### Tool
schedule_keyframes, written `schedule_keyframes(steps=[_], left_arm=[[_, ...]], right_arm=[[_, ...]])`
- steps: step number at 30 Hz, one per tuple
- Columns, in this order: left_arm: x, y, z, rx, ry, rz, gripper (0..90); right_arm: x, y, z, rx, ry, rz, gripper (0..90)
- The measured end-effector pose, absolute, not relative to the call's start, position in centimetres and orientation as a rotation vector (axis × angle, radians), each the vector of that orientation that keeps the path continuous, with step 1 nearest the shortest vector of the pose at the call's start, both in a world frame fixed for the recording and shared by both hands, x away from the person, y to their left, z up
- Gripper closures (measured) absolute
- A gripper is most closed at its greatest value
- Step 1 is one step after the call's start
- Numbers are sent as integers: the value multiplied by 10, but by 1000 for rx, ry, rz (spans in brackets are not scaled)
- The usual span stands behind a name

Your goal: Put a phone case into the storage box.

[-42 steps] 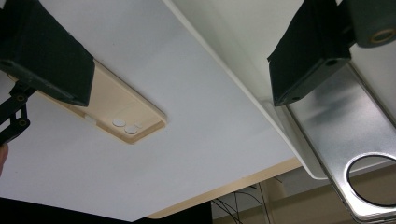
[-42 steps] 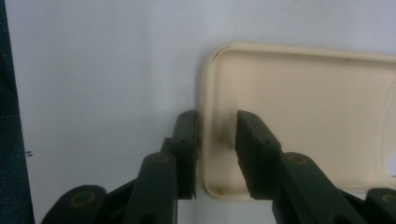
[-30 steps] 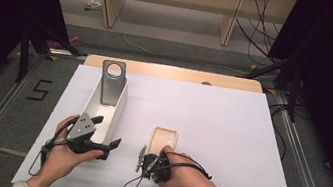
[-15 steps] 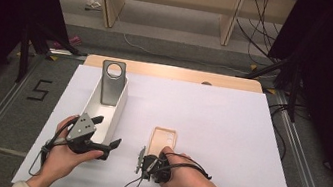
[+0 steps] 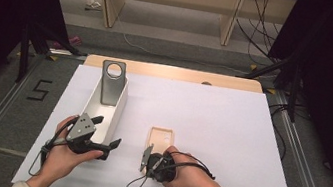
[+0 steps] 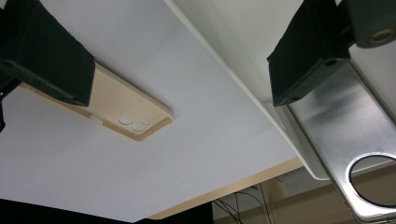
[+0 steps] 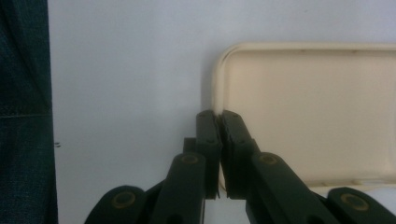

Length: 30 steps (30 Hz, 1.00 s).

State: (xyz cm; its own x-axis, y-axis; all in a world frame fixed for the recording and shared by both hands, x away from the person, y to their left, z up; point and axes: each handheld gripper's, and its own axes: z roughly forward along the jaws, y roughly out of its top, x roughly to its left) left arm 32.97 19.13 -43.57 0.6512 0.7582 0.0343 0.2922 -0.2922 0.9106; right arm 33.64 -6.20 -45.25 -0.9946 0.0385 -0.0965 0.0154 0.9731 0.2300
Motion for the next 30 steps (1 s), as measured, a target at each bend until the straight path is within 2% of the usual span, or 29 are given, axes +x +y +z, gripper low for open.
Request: schedule_keyframes(steps=[22,30], left_arm=[[330,191,-433,1833,837,604,100],[341,172,-418,1802,810,548,134]], right_arm=[[349,-115,-416,172,2907,768,875],[344,-123,-414,193,2870,810,875]])
